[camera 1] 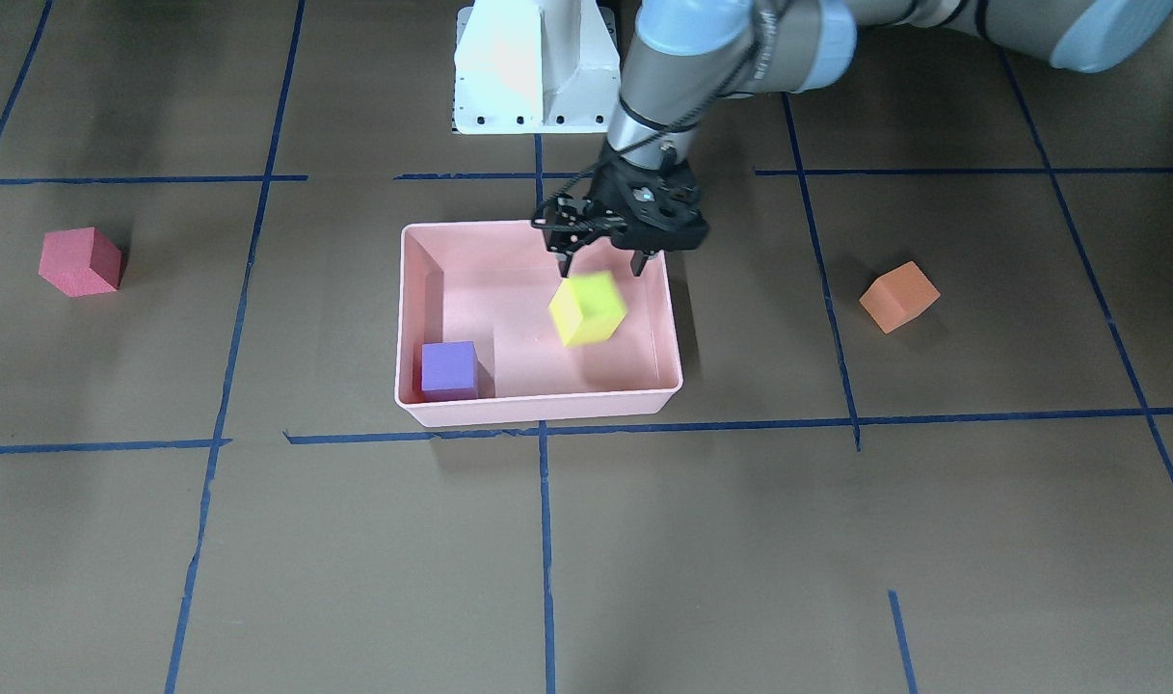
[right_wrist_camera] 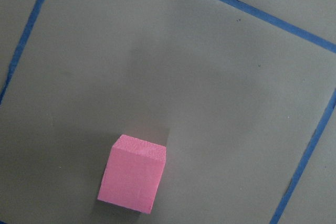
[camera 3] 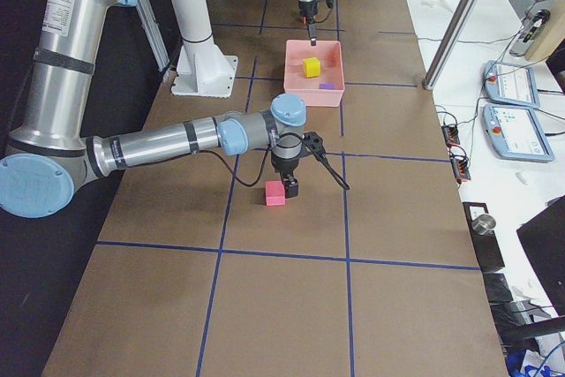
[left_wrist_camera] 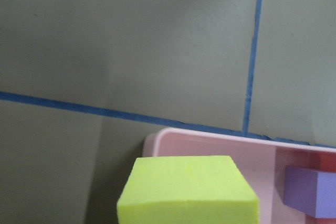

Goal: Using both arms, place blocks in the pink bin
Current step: 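Carry the yellow cube with the left gripper into the pink bin and release, then grasp the pink-red cube with the right gripper while the left arm withdraws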

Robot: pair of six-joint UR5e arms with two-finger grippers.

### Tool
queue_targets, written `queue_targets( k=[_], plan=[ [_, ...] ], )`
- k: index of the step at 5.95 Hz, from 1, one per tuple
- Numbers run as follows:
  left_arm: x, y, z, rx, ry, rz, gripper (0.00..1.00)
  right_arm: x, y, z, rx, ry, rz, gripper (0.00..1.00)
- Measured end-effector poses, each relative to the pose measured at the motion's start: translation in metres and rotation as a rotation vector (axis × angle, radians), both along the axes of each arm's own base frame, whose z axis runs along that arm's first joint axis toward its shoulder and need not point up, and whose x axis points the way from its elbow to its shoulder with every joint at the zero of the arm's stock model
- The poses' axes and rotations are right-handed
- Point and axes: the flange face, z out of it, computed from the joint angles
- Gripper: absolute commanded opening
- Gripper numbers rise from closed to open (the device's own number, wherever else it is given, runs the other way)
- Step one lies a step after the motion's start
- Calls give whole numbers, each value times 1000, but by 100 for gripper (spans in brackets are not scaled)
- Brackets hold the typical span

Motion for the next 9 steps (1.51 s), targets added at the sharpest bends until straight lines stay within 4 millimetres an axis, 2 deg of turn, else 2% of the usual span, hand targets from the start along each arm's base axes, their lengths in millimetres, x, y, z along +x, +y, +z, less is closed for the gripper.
queue_targets(
  k=[1, 3, 4, 6, 8, 9],
  plan=[
    [7, 9, -3, 12, -4, -2, 100, -12, 4, 4, -41, -24, 80, 100],
    [10, 12, -2, 15, -8, -1, 100, -60, 12, 4, -76, -55, 176, 100],
    [11, 13, -2, 15, -8, 0, 100, -77, 14, 15, -74, -56, 181, 100],
    [11, 14, -2, 16, -7, 1, 100, -98, 21, 28, -73, -41, 148, 100],
    [10, 14, -3, 17, -6, 1, 100, -115, 22, 50, -89, -13, 109, 100],
    [10, 15, -3, 19, -5, 1, 100, -124, 25, 59, -98, 3, 89, 90]
  ],
)
